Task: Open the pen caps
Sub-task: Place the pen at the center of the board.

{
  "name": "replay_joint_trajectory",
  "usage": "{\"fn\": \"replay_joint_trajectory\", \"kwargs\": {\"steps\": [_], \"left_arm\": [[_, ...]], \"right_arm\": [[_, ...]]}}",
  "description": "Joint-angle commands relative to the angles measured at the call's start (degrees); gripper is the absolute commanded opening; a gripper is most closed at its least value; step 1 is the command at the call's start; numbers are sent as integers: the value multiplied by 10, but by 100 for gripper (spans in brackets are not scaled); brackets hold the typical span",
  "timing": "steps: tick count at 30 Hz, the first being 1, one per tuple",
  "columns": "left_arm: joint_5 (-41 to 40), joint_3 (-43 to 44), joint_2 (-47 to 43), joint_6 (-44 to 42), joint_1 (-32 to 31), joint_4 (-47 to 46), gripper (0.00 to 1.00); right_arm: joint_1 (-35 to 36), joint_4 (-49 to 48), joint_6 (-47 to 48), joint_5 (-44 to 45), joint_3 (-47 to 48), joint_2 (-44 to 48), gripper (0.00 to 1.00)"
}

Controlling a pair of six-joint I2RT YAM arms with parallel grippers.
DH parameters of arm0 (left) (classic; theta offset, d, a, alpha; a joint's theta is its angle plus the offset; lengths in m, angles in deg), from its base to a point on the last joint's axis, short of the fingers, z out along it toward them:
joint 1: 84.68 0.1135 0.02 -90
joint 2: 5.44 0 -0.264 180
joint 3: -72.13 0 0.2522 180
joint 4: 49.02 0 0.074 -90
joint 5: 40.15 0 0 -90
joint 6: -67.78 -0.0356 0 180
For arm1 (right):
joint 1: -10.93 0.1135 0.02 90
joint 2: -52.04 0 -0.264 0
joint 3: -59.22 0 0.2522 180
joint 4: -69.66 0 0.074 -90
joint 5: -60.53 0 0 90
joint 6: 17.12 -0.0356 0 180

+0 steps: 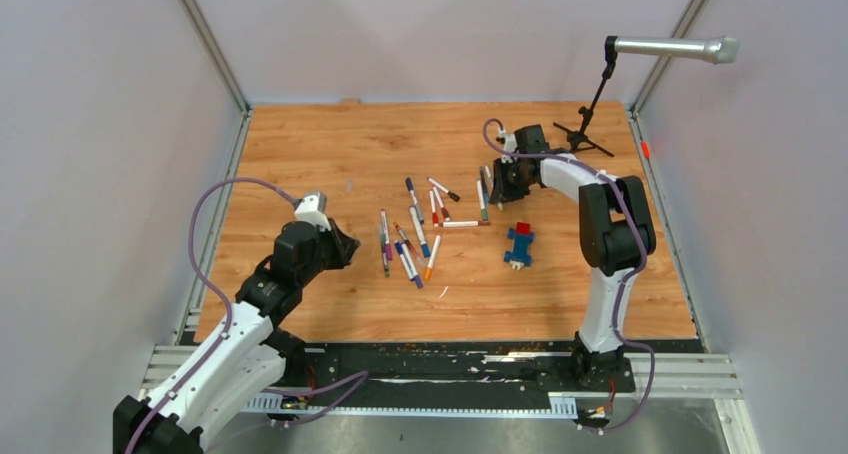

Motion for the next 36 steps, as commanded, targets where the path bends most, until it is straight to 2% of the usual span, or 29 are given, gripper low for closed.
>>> {"fn": "replay_joint_trajectory", "kwargs": {"steps": [1, 11, 15, 17, 22, 30, 36], "left_arm": [[-13, 3, -6, -2, 2, -4, 0], [-15, 5, 2, -3, 2, -6, 0], [-17, 13, 16, -14, 2, -10, 0], [-21, 28, 32, -26, 2, -5, 4], [-24, 72, 102, -58, 2, 2, 6], [-28, 136, 215, -66, 11, -1, 6], [-72, 210, 296, -64, 20, 46, 6]], "right_arm": [[-2, 8, -12, 18, 32, -18, 19], [-3, 18, -21, 24, 48, -47, 33], [-3, 12, -18, 18, 38, -29, 35], [-3, 6, -14, 14, 28, -13, 36], [-3, -16, -1, -4, -19, 65, 39], [-3, -40, 114, -117, -126, 232, 59], [-4, -105, 145, -96, -235, 371, 76]]}}
